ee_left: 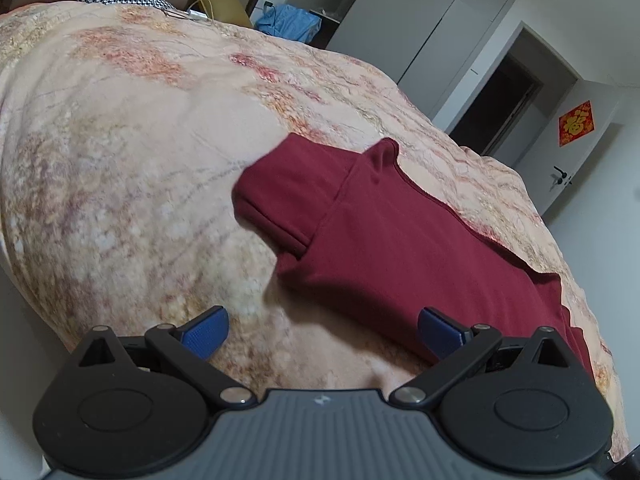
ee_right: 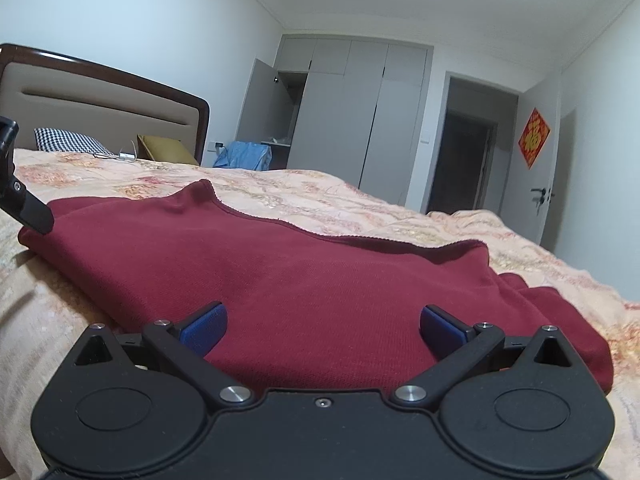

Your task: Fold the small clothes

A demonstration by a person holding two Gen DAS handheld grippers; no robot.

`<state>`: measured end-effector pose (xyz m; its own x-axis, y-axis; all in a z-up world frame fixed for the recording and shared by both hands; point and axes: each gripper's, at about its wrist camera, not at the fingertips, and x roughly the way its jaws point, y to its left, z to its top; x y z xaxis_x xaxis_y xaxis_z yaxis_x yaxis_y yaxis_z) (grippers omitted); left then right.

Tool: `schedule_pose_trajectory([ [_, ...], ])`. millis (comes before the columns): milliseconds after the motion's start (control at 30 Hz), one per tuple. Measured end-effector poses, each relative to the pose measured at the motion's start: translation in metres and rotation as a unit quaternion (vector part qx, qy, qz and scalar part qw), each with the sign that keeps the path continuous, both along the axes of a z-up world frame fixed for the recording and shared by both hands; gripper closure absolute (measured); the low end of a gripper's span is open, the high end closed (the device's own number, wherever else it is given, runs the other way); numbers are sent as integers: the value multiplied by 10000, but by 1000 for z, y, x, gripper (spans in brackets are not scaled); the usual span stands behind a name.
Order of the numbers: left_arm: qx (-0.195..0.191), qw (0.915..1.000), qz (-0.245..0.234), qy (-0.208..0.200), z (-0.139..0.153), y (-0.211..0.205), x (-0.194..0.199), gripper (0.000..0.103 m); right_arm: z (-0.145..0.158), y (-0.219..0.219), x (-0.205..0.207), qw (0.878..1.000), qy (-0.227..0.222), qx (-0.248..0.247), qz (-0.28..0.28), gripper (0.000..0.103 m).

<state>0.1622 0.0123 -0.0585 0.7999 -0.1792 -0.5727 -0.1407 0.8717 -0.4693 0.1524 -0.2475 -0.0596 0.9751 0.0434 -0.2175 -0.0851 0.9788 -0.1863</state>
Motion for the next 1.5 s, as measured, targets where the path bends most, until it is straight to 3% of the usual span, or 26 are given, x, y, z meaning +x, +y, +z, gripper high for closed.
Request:
schedule_pose_trajectory([
  [900, -137, 9999, -27, 72, -10, -8, 3, 0, -4, 5, -3, 9999, -74, -67, -49, 0],
  [1000, -322, 9995, -28, -55, -9, -5, 5, 0, -4, 5, -3, 9999, -75, -65, -48, 0],
  [1200, -855, 9936, -258, -692, -6, 1, 6, 1, -4, 5, -3, 9999, -81, -73, -53, 0],
  [1500, -1159, 9903, 73, -767, -19, 4, 38, 1, -4, 5, -4, 9999, -82, -79, -54, 0],
])
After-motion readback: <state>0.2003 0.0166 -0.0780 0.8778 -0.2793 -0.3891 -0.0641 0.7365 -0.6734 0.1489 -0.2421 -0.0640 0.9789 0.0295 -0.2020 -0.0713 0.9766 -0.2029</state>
